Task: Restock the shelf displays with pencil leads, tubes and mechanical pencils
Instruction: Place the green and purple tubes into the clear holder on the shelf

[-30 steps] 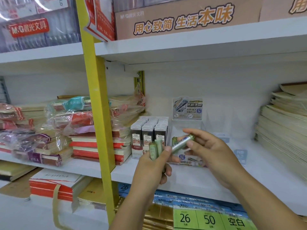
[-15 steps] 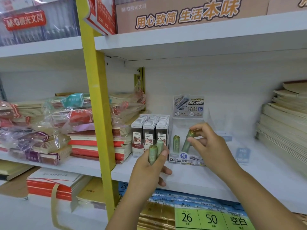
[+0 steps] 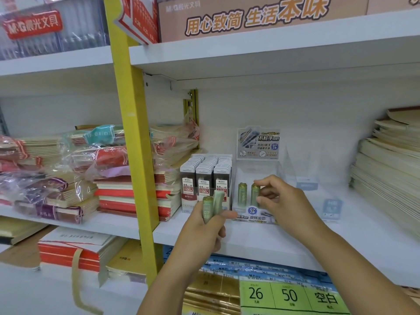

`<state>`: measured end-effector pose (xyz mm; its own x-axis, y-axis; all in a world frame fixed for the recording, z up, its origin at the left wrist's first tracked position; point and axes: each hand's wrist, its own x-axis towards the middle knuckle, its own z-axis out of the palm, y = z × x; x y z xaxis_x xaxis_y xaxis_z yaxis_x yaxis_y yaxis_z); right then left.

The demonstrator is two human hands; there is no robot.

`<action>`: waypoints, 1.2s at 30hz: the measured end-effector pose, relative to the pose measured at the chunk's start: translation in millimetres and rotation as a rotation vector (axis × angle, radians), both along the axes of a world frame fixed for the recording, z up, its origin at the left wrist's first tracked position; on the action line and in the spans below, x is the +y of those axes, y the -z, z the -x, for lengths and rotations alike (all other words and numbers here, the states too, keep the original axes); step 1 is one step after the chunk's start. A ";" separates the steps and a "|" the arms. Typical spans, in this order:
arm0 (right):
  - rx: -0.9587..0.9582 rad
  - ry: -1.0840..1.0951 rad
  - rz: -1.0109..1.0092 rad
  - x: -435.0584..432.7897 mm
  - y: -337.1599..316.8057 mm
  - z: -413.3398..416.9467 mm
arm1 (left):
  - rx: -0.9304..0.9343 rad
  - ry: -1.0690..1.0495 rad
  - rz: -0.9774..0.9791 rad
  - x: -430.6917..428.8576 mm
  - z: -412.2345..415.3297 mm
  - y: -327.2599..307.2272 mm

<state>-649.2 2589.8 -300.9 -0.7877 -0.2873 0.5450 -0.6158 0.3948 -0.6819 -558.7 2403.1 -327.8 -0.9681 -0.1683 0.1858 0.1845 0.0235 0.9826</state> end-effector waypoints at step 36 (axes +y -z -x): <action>-0.078 -0.329 0.068 -0.4 -37.1 -41.9 | 0.123 0.052 0.071 -2.0 -7.4 -5.0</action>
<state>-607.3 2589.4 -263.8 -0.6986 -0.4979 0.5138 -0.6479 0.1355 -0.7496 -551.4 2401.1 -322.8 -0.9445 -0.1007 0.3128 0.3057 0.0797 0.9488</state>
